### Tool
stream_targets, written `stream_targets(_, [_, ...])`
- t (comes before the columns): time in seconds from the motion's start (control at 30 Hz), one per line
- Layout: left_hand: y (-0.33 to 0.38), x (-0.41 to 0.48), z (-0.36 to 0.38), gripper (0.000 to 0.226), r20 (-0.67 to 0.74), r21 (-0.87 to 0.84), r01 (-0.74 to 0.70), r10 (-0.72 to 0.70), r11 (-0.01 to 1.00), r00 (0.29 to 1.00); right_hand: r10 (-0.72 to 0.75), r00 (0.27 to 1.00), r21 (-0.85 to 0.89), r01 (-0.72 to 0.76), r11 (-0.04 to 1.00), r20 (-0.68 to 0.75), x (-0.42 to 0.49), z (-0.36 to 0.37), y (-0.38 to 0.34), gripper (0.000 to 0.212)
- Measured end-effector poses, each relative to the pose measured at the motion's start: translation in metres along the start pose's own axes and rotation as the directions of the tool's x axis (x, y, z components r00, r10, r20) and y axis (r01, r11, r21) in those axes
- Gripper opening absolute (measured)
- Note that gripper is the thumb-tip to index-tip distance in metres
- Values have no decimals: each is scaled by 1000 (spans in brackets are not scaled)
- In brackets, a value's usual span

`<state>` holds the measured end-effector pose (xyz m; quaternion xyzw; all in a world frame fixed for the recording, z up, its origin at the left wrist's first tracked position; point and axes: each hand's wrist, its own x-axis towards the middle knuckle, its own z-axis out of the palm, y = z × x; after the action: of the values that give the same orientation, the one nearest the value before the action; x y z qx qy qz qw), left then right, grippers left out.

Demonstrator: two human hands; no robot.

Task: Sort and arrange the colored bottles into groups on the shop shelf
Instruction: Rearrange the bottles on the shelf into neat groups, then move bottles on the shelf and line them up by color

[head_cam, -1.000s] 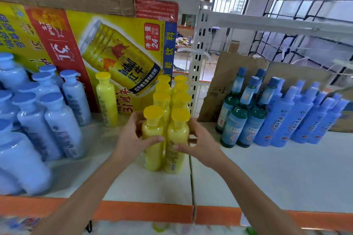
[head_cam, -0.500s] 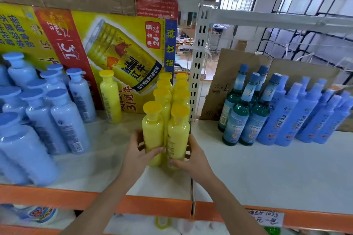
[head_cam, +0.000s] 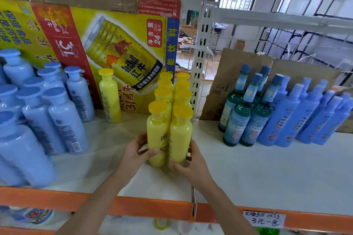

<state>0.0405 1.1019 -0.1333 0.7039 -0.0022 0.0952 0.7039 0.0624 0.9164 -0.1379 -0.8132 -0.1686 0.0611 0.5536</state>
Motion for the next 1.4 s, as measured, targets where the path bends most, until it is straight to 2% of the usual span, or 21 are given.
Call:
stream_targets(0.1, [-1, -2, 7, 85, -46, 42, 13, -12, 999, 999, -4, 999, 58, 2, 998, 32, -1, -1, 0, 62])
stream_targets(0.2, [-5, -1, 12, 62, -124, 88, -19, 30, 996, 992, -13, 999, 51, 15, 999, -32, 1, 1, 1, 62])
stream_targets(0.27, [-9, -1, 13, 55, -136, 85, -41, 52, 996, 989, -12, 996, 31, 15, 999, -84, 2, 3, 2, 62])
stream_targets(0.4, [-12, 0, 8, 60, -67, 14, -45, 46, 999, 997, 2, 983, -27, -7, 1000, -182, 4, 7, 6, 74])
stream_targets(0.53, [-14, 0, 5, 69, -31, -28, -42, 41, 999, 999, 31, 985, -45, -39, 998, -170, 5, 7, 8, 84])
stream_targets(0.7, [-17, -2, 4, 87, 0, -6, -13, 13, 1000, 1000, 31, 998, 67, -27, 997, -61, -1, 0, 9, 63])
stream_targets(0.8, [-19, -1, 6, 73, -5, 49, -18, 19, 999, 1000, 10, 999, 106, -5, 994, -46, -3, -2, 7, 57])
stream_targets(0.93, [-21, 1, 5, 61, 11, 38, -32, 32, 999, 999, 0, 990, 73, 10, 997, -141, -1, 2, 2, 55])
stream_targets(1.07, [-25, 3, 1, 63, -14, 79, -73, 74, 994, 997, -15, 977, -8, 14, 1000, -213, -1, 6, 0, 60])
stream_targets(1.17, [-28, 5, 1, 79, 17, 73, -116, 115, 991, 993, -8, 973, -67, -8, 998, -232, 0, 8, 3, 74])
stream_targets(1.27, [-32, 8, 3, 90, 126, 116, -124, 110, 985, 986, 23, 987, -31, -28, 999, -157, 2, 9, 6, 94])
stream_targets(1.4, [-41, 12, 4, 91, 129, 166, -165, 145, 972, 981, 14, 993, -84, -25, 996, -120, 4, 12, 3, 99])
